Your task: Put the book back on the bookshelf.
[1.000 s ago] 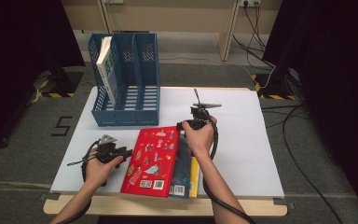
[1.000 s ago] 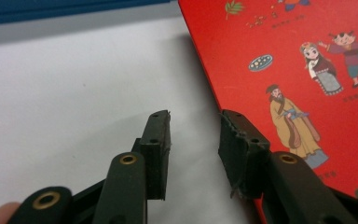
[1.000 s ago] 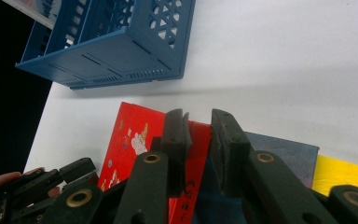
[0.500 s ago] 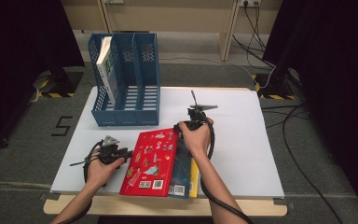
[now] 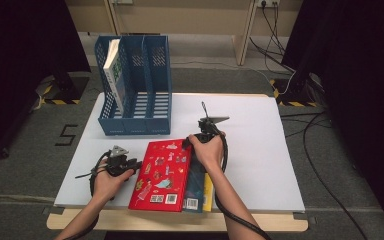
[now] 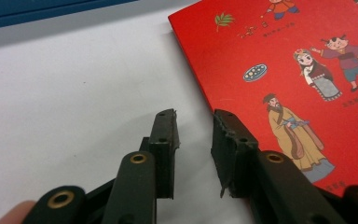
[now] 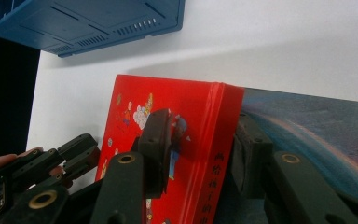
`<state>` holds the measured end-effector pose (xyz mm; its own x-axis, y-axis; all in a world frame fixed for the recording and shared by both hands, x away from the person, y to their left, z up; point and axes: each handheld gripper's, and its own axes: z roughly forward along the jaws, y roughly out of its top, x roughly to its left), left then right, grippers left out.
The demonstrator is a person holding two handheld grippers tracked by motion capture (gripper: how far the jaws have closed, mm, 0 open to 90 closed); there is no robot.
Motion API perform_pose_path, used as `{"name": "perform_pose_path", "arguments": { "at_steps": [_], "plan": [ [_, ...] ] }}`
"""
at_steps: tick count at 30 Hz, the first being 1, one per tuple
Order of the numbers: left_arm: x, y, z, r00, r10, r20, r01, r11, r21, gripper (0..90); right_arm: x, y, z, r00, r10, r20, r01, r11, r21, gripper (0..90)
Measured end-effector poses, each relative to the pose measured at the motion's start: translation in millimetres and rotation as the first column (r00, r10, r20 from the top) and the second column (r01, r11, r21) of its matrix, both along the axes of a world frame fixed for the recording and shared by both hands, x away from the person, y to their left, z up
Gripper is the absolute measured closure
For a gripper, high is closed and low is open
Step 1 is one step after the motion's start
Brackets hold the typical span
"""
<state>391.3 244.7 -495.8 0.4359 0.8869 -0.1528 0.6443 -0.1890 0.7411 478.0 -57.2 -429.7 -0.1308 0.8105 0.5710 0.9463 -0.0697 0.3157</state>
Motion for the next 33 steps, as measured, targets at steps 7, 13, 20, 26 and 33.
{"name": "perform_pose_path", "arguments": {
  "at_steps": [7, 13, 20, 26, 33],
  "plan": [
    [0.0, 0.0, 0.0, 1.0, 0.004, 0.0, -0.004, 1.0, 0.0, 69.9, 0.1, 1.4, -4.3, 0.9992, 0.031, -0.024, -0.031, 0.999, 0.02, 59.8],
    [-0.1, 0.0, -0.1, 1.0, 0.005, 0.0, -0.005, 1.0, 0.001, 70.2, -0.2, 3.0, -5.8, 0.9989, 0.041, -0.023, -0.04, 0.999, 0.021, 59.5],
    [-0.2, 0.6, -0.4, 0.9999, 0.012, -0.003, -0.012, 0.9998, -0.017, 69.4, -1.3, 0.0, -0.2, 0.9993, 0.035, -0.01, -0.034, 0.997, 0.073, 67.0],
    [1.5, 5.6, 0.7, 0.9996, 0.028, -0.01, -0.029, 0.9966, -0.078, 57.3, -6.0, -5.4, 16.0, 0.9994, 0.033, 0.005, -0.034, 0.988, 0.151, 74.4],
    [1.2, 9.1, 7.1, 0.9989, 0.046, 0.01, -0.045, 0.9948, -0.091, 52.5, -10.1, -12.9, 33.0, 0.999, 0.005, 0.045, -0.012, 0.988, 0.155, 75.9]
  ]
}}
